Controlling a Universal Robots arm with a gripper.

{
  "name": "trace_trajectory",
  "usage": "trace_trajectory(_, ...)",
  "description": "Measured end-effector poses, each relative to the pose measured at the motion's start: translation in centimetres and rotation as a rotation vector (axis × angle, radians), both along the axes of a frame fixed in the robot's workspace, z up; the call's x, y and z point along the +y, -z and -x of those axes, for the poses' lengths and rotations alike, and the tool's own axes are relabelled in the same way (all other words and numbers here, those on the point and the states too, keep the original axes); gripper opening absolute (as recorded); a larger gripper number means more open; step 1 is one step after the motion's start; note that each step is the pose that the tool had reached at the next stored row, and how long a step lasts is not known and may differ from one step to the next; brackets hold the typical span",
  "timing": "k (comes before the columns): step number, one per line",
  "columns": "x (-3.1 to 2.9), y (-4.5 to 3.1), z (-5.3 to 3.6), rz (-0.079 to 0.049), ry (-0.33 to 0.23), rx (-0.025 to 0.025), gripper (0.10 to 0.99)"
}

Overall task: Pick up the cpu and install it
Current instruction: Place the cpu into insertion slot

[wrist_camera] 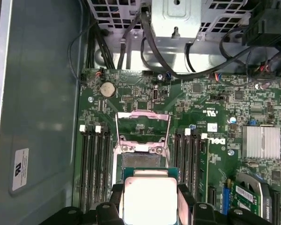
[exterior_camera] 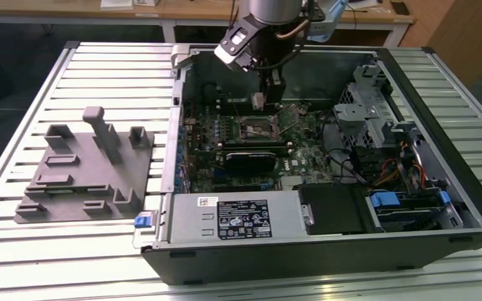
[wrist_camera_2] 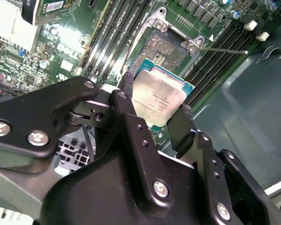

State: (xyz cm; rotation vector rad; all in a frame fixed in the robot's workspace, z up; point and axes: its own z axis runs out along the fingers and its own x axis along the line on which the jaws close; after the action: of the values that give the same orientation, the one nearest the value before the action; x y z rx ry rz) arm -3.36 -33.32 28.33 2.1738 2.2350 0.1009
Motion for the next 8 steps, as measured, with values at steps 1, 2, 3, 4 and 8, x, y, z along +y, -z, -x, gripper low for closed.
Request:
trace_trajectory(1,0.02,0.11,0.01,0.0,-0.001,0.0,0.541)
trace_trajectory(2,0.04,0.23,0.01,0.0,-0.001,0.0,0.541)
trace_trajectory(3,0.06,0.36,0.01,0.0,-0.001,0.0001,0.541)
trace_trajectory(4,0.09,0.48,0.01,0.0,-0.001,0.0,0.541)
trace_trajectory(8,0.21,0.98,0.03,0.0,-0.001,0.0001,0.541)
